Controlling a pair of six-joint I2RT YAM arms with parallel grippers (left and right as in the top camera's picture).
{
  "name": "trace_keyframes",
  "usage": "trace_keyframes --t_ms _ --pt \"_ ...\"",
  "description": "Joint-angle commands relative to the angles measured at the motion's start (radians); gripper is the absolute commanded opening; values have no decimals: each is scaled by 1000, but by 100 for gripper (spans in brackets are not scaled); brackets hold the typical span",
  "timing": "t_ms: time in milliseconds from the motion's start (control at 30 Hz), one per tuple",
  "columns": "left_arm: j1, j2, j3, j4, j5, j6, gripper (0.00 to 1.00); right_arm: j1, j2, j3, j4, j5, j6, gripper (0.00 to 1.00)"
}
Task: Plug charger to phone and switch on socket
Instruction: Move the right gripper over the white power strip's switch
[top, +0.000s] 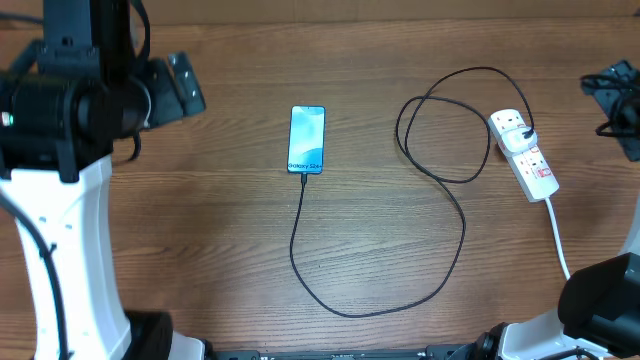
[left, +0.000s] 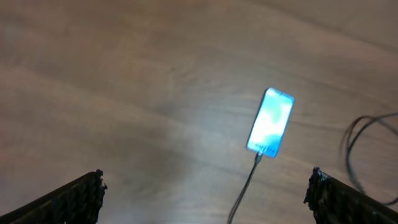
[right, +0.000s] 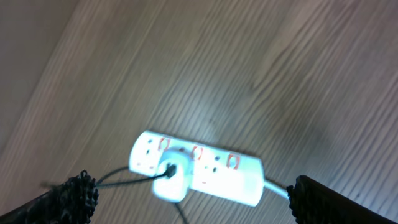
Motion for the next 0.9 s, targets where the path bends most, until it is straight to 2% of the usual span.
trace_keyframes --t_ms 0,200,400,600,700,867 --pt "-8 -87 -139 6 -61 -85 99 -27 -2 -30 67 30 -10 98" --pt "-18 -183 -402 157 -58 -78 100 -34 -1 -119 208 29 -137 100" --pt "-60 -244 -623 391 7 11 100 -34 1 -199 261 29 -185 100" --pt "-64 -231 -708 539 23 11 99 -34 4 -200 259 32 -188 100" --pt "-64 -204 -712 558 23 11 99 -34 18 -200 263 32 -210 100" --pt "-64 -161 -712 560 24 11 100 -34 91 -200 243 5 -325 100"
